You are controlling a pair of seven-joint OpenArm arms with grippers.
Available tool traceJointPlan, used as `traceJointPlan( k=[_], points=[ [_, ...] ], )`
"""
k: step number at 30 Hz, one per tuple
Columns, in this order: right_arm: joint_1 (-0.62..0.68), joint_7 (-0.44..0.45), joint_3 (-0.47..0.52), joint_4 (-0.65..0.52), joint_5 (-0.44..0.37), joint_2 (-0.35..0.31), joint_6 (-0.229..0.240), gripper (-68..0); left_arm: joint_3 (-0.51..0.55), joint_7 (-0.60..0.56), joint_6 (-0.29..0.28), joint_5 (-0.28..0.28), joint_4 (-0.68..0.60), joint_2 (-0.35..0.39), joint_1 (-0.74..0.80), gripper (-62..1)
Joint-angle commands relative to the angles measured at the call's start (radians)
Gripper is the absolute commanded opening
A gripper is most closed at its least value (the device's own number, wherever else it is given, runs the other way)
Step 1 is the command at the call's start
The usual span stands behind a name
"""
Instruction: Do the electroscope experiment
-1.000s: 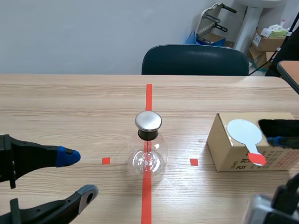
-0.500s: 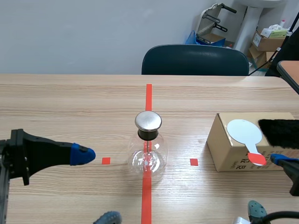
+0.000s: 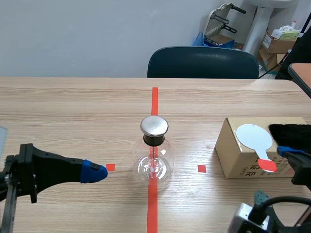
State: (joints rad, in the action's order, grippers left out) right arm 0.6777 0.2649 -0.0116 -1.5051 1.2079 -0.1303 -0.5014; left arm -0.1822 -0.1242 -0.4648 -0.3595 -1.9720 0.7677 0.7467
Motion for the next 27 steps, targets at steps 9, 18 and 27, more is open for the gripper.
traceJointPlan(
  k=[9, 18, 27],
  points=[
    [-0.076, 0.005, 0.005, 0.043, -0.003, -0.017, 0.004, 0.4, 0.003, -0.011, 0.002, -0.01, -0.024, -0.003, -0.019, -3.4],
    [-0.127, 0.011, 0.005, 0.061, -0.003, -0.028, 0.051, 0.4, 0.003, -0.014, 0.002, -0.011, -0.024, -0.002, -0.019, -3.4],
    [-0.129, 0.019, 0.005, 0.061, 0.005, -0.028, 0.054, 0.4, 0.003, -0.014, 0.002, -0.011, -0.024, -0.002, -0.019, -3.4]
  ],
)
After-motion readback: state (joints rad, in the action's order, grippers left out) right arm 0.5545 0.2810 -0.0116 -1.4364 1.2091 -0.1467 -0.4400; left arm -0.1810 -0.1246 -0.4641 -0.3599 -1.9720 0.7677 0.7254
